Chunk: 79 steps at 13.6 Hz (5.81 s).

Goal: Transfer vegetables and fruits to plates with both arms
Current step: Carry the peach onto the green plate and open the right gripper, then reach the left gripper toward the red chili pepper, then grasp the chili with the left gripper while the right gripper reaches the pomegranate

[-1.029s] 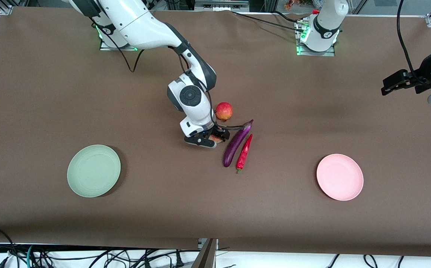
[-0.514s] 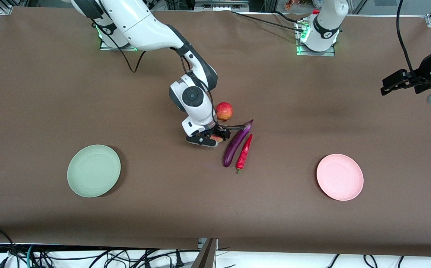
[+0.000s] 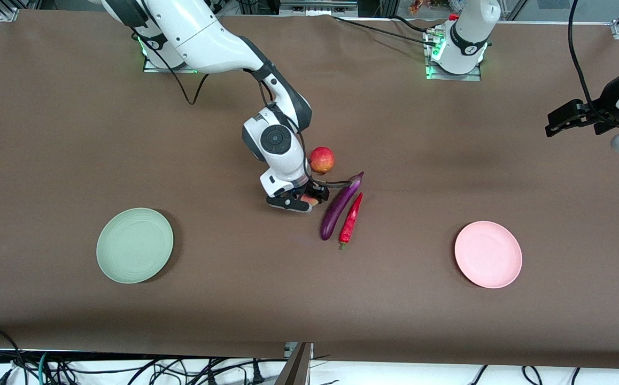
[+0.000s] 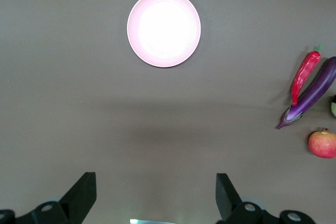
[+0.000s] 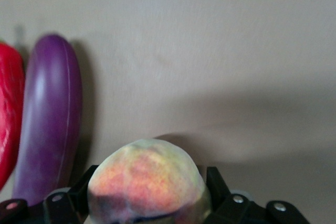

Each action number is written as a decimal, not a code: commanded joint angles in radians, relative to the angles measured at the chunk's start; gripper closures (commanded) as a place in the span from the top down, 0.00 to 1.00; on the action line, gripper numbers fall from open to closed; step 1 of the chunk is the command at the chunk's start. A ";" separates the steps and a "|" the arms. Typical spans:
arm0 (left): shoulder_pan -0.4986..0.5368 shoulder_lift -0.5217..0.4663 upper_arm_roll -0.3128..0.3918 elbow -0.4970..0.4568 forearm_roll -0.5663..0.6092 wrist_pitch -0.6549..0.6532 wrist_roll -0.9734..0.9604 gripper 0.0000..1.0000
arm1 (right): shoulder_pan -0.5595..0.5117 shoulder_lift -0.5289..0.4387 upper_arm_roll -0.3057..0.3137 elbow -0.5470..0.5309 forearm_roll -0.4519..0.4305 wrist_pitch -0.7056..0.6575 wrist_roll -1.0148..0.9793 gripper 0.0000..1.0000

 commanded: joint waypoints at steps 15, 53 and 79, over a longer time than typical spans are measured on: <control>-0.003 0.007 -0.002 0.019 -0.009 0.006 0.007 1.00 | -0.470 -0.117 -0.259 0.067 0.001 -0.505 -1.047 0.40; -0.350 0.541 -0.037 -0.032 -0.251 0.598 -0.285 1.00 | -0.461 -0.153 -0.245 0.084 0.072 -0.504 -1.141 0.99; -0.485 0.799 -0.037 0.043 0.142 0.843 -0.200 0.01 | -0.198 -0.362 0.134 -0.334 0.069 -0.226 -0.149 0.99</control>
